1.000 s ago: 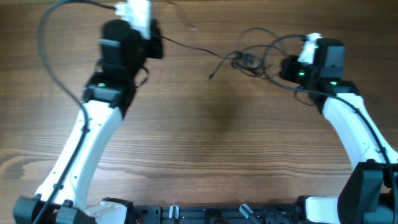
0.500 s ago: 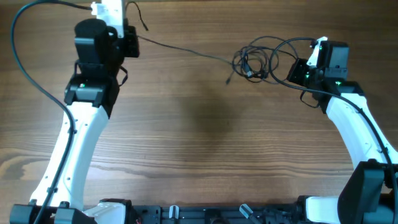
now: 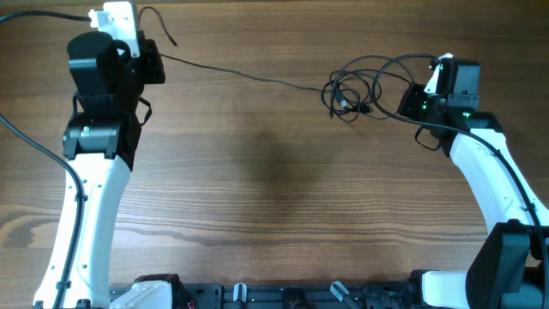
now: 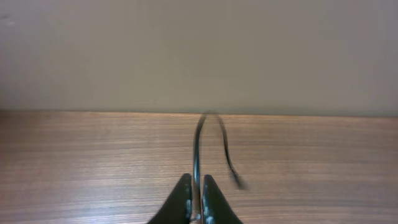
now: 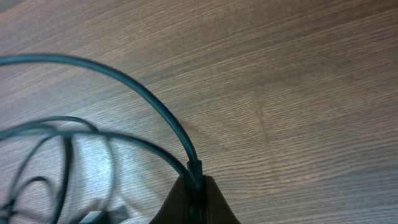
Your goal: Untangle cables
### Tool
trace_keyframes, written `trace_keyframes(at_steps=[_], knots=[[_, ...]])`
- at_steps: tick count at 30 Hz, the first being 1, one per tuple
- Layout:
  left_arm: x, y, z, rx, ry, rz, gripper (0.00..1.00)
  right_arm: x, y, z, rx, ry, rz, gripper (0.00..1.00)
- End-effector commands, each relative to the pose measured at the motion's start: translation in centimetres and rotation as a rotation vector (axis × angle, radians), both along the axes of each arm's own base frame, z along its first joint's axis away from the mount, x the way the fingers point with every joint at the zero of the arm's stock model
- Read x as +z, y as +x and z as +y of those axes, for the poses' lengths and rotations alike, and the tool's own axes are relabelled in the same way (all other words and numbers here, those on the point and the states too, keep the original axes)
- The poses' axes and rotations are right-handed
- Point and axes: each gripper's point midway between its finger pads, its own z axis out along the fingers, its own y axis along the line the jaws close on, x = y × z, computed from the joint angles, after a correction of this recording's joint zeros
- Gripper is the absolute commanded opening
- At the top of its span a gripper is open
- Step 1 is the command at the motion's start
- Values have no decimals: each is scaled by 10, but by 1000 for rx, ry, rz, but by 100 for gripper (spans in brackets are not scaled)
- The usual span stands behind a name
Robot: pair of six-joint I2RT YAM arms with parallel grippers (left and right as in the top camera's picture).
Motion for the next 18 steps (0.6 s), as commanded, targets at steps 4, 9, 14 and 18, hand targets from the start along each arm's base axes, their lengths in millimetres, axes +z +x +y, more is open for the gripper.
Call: trace_keyframes(at_steps=[4,9,14,18], knots=[[18,-5,-28,-104,-3,-40,24,9,-2,-8,-29,-17,-23,5],[19,-9,-71,-202,-5,-42,56,30,-5,-2,-5,2,-71,4],[15,-16,-118,-334,-22,-31,70,41,-6,18,73,86,-100,5],[-5,-16,-145,-440,-53,22,70,50,-7,33,133,149,-126,4]])
